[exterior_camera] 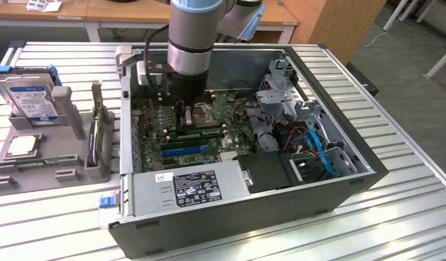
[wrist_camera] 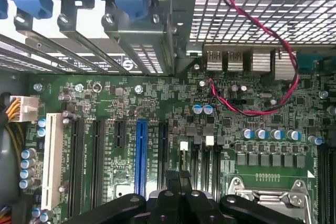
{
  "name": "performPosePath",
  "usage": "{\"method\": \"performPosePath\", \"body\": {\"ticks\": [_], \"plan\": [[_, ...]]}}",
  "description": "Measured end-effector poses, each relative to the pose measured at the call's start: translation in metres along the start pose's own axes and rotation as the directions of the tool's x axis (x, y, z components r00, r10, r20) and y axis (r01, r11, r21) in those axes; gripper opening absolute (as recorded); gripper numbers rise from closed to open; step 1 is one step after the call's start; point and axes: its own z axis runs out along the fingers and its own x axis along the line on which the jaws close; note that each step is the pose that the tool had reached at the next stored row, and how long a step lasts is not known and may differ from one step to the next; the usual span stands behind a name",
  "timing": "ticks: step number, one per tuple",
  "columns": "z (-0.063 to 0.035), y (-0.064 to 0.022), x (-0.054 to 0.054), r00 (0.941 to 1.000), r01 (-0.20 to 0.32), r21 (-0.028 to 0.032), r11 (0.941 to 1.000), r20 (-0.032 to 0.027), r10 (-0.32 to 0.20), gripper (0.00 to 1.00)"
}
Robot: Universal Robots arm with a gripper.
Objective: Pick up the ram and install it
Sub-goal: 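Press down the ram until it locks into place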
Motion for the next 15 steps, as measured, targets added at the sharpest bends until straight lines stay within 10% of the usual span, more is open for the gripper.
{"method": "performPosePath", "body": {"ticks": [6, 15], "plan": [[-0.0222, 0.0005, 0.001, 1.0, -0.005, 0.0003, 1.0, 0.0021, 0.005, 0.11], [-0.03, -0.0388, 0.002, 1.0, -0.005, -0.0008, 1.0, 0.002, 0.005, 0.11]]}}
